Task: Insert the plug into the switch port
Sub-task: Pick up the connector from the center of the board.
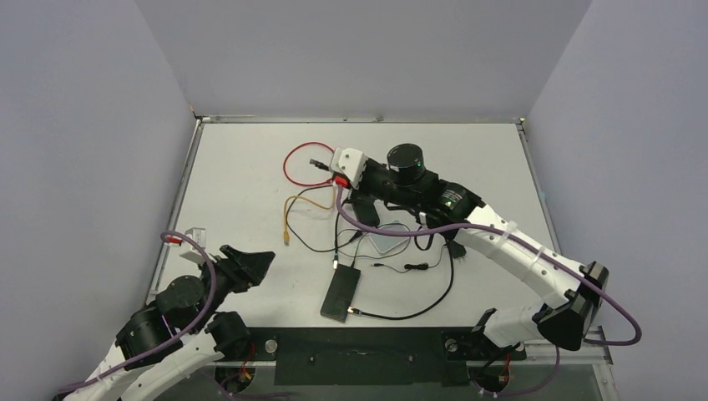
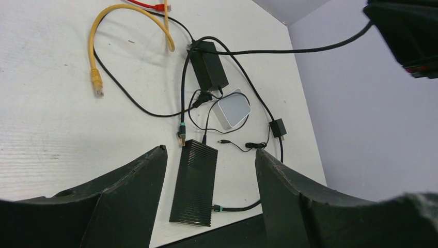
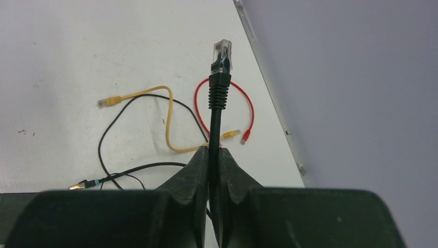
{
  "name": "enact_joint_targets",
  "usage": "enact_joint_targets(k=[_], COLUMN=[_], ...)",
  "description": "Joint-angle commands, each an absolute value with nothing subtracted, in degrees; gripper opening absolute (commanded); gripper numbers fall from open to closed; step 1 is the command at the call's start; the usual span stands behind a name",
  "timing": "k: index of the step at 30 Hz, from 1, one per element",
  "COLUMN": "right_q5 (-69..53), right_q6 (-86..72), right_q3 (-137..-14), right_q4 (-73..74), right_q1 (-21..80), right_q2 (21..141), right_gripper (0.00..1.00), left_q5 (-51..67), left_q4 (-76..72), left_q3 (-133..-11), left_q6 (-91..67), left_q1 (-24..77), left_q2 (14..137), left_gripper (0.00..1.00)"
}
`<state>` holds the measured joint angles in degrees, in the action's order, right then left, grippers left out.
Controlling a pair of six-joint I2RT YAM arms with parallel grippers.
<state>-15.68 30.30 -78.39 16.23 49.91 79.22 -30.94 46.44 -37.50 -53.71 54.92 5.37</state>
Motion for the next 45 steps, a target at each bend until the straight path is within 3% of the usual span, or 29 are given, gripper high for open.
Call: enact_joint_targets(k=[1,9,13,22,30,37,45], right_q5=[-6.6,10.7,13.9,16.6,23.3,35.4,39.0], right_q6=[33.3,35.7,35.1,38.0,39.8,47.4,51.8], right_q3=[-83.4,-83.9,-78.0,-57.2,-44.0,-38.1,-36.3], right_q4=[24.1,36.9,37.7,23.1,12.5,1.4,-3.7], right_q1=[50.6,56.4,60.6,70.6,78.9,86.1,90.0], right_q2=[73.2,67.4,63.2,49.1,45.2,46.9,48.3], right_gripper=[0.0,0.0,0.0,0.0,0.0,0.0,0.0], left_q5=[-29.0,-26.0,-23.5,-14.9,-5.2,-1.0,2.5], left_q4=[42.4,38.2,35.1,29.3,21.0,16.8,13.2], left_q3=[-38.0,-37.8,-37.7,-39.8,-38.0,-37.9,-37.6], left_q6=[-53.2,-51.4,-50.4,-50.2,-52.6,-55.3,-56.6], left_q1=[54.8,54.8,54.8,54.8,54.8,54.8,54.8], left_q2=[7.8,11.2,14.0,20.0,24.4,26.6,29.7], left_gripper=[0.61,0.61,0.61,0.61,0.61,0.6,0.57])
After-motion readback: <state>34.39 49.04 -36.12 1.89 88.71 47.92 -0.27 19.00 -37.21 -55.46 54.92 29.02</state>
